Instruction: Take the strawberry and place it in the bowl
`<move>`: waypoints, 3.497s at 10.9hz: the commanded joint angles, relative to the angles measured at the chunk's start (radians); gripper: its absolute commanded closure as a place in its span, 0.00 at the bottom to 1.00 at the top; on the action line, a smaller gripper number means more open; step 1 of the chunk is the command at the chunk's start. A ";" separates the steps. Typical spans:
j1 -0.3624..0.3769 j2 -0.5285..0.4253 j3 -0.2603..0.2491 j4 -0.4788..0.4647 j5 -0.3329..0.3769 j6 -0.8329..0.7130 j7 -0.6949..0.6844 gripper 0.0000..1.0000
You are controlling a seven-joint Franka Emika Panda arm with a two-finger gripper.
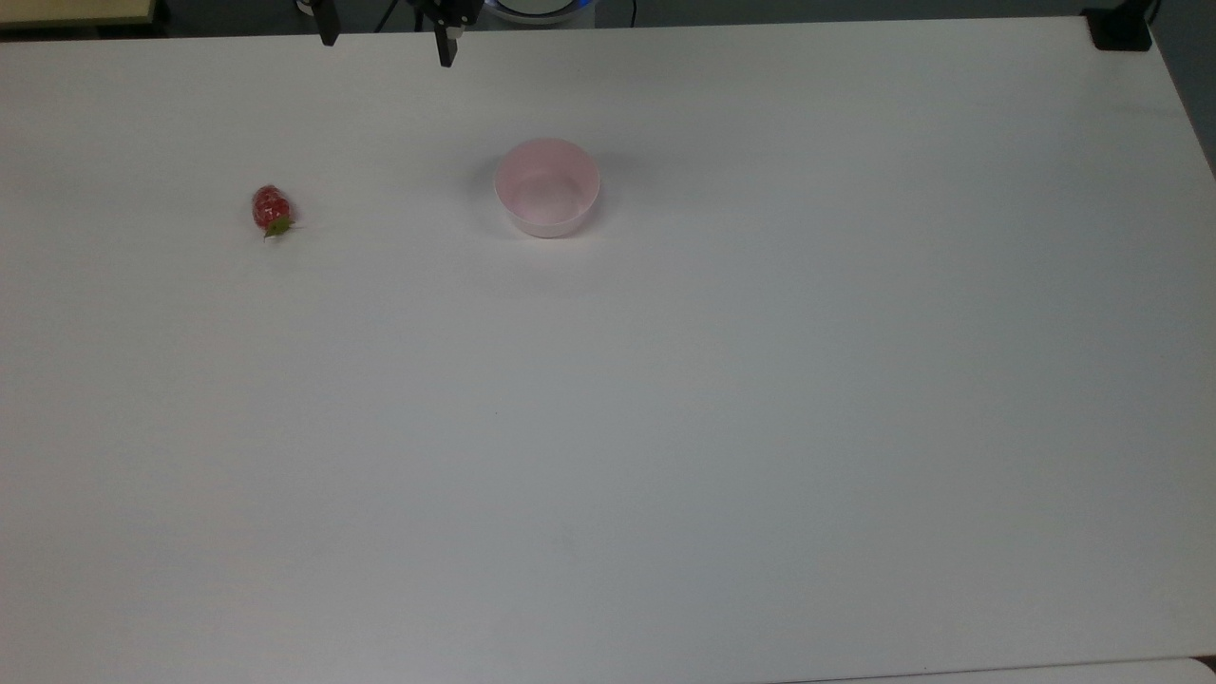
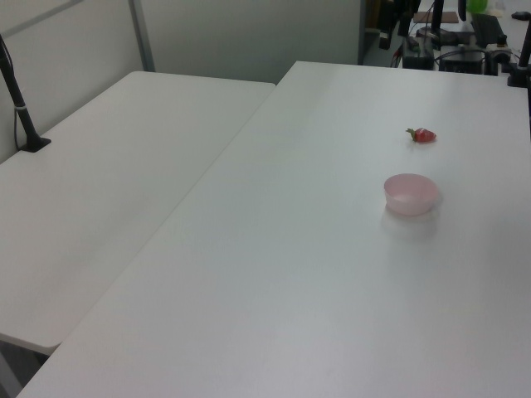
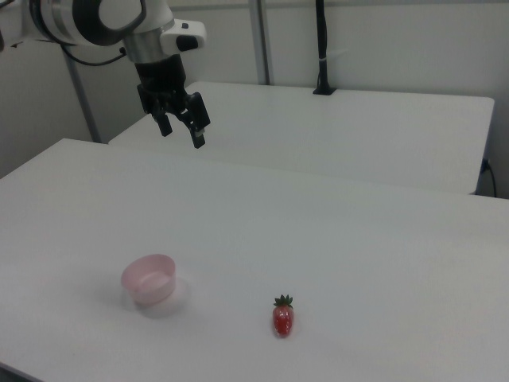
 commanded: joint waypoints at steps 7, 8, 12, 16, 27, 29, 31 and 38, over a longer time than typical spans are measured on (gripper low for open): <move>0.012 -0.019 -0.004 -0.013 -0.004 -0.023 -0.001 0.00; 0.010 -0.019 -0.004 -0.014 -0.004 -0.023 -0.001 0.00; 0.007 -0.021 -0.007 -0.013 -0.006 -0.024 -0.017 0.00; -0.022 -0.013 -0.019 -0.054 -0.039 -0.024 -0.378 0.00; -0.281 0.117 -0.019 -0.454 -0.165 0.451 -0.702 0.11; -0.283 0.172 -0.019 -0.453 -0.170 0.480 -0.700 0.14; -0.297 0.194 -0.019 -0.453 -0.181 0.496 -0.699 0.16; -0.303 0.260 -0.019 -0.451 -0.198 0.552 -0.651 0.31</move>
